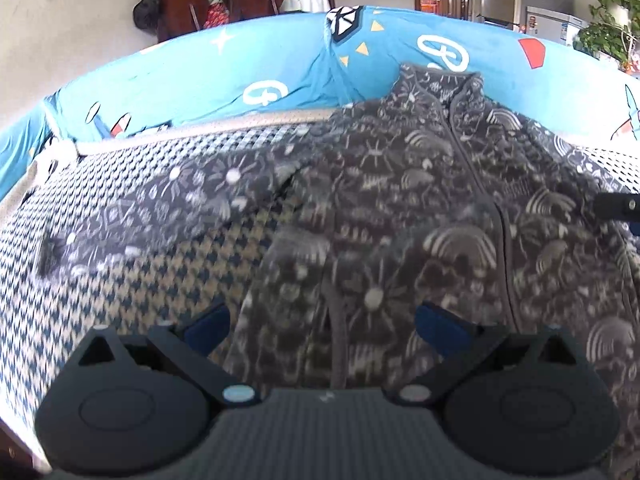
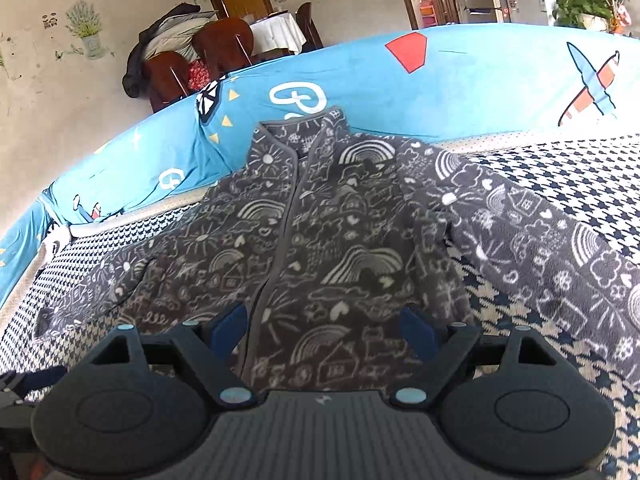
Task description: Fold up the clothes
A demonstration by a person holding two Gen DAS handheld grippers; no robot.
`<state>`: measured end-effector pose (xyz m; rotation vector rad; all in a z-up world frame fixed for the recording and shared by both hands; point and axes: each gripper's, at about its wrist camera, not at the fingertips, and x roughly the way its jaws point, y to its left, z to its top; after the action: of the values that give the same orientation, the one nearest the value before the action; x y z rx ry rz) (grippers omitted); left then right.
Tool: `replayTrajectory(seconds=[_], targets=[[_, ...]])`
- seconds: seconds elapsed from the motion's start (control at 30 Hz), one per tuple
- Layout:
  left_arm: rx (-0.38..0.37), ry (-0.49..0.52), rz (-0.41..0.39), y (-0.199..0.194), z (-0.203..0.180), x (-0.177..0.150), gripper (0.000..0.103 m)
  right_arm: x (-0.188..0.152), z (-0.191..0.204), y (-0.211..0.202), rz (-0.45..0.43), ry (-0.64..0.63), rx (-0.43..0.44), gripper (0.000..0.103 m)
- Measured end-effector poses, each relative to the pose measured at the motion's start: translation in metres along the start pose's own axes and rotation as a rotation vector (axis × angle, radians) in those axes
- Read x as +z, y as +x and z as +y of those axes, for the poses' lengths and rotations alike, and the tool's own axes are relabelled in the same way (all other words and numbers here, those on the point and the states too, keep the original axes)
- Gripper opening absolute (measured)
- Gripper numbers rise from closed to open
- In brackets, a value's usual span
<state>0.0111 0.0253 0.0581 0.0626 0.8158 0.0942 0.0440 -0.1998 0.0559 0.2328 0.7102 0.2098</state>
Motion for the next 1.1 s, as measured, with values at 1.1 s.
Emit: replayTrajectory(seconds=[1.1], targets=[[-0.007,0.121,0.087,0.125,-0.046,0.071,0.103,0.041,-0.053,0.094,0.035,0.154,-0.079,0.071]])
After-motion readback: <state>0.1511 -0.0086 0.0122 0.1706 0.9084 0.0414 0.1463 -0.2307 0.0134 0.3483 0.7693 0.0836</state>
